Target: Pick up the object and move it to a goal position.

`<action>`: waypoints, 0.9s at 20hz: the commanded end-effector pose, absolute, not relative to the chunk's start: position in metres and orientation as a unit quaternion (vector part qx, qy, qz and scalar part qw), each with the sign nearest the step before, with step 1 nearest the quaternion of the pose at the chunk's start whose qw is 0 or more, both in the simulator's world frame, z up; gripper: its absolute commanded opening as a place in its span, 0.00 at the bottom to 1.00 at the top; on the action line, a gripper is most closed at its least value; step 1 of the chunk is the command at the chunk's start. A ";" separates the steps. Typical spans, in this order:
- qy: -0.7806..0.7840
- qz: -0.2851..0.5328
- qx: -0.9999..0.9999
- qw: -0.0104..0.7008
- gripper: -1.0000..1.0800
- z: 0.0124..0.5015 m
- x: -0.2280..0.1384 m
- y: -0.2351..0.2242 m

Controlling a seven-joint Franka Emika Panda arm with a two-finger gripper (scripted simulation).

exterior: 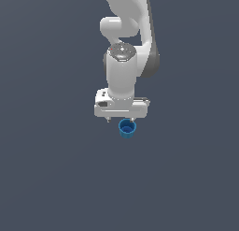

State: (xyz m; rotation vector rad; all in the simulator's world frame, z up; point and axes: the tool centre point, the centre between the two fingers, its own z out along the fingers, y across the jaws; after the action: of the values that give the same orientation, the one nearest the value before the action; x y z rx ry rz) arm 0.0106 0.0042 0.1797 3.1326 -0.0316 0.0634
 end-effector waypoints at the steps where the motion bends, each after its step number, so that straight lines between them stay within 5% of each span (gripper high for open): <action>1: -0.010 0.020 1.000 0.004 0.62 0.180 0.011 0.004; 18: -0.026 0.024 0.999 0.002 0.62 0.174 0.009 0.014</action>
State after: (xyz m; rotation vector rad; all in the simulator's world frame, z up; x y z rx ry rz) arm 0.0096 0.0135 0.1755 3.1397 -0.0672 0.0735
